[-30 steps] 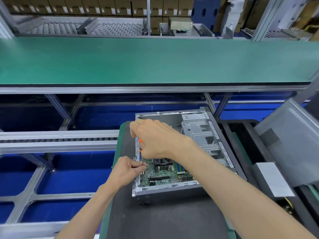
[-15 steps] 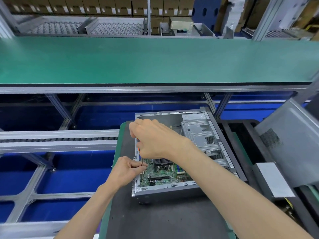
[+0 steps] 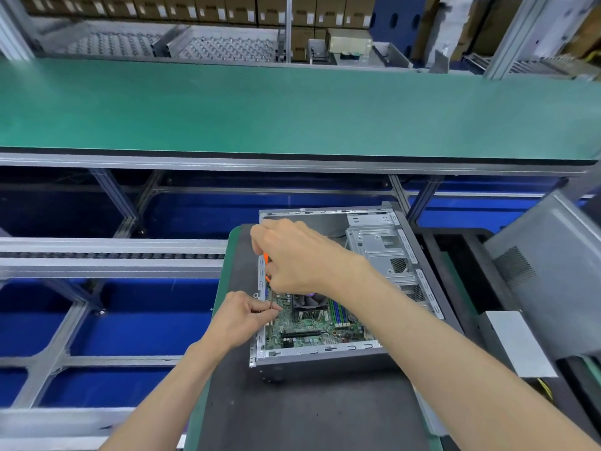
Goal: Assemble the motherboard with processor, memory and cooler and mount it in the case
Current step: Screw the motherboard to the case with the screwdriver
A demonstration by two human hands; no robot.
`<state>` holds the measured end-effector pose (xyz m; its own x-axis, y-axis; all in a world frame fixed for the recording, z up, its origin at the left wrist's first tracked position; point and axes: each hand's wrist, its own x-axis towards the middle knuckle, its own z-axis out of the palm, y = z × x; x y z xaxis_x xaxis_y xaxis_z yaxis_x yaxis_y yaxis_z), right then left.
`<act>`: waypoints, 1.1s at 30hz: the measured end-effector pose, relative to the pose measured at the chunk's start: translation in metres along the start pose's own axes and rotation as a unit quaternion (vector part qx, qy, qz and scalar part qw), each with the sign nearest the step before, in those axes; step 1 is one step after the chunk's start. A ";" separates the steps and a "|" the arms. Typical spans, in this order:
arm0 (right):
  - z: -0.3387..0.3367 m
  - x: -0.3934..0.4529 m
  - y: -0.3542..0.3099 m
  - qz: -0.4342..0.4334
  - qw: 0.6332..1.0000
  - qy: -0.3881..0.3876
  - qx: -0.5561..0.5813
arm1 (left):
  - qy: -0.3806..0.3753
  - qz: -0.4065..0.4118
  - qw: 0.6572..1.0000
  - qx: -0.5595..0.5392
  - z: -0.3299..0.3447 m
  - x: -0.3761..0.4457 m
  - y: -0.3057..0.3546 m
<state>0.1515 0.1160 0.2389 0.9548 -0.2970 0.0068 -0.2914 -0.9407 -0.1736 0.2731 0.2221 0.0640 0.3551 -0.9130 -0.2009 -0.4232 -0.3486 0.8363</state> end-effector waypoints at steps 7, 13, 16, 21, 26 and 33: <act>0.011 -0.001 0.003 0.042 0.997 0.066 -0.001 | -0.005 0.002 1.000 0.021 -0.002 0.000 0.003; 0.014 -0.004 0.013 0.046 0.994 0.083 0.060 | -0.025 -0.003 0.999 0.042 -0.003 0.003 0.005; 0.016 -0.005 0.021 0.054 0.987 0.084 0.127 | -0.028 -0.004 0.998 0.052 -0.004 0.005 0.005; -0.002 -0.001 0.039 0.091 0.967 0.162 0.172 | 0.046 -0.007 0.993 -0.109 -0.012 0.004 0.007; -0.036 -0.009 0.066 0.157 0.932 0.260 0.197 | 0.166 -0.111 0.803 -0.562 -0.026 0.018 0.010; -0.071 -0.024 0.085 0.204 0.867 0.365 0.272 | 0.171 -0.118 0.656 -0.726 -0.035 0.031 0.005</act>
<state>0.1001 0.0312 0.2935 0.4294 -0.7980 0.4229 -0.3364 -0.5759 -0.7451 0.3107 0.1996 0.0801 0.5390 -0.6822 -0.4940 0.8285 0.3237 0.4570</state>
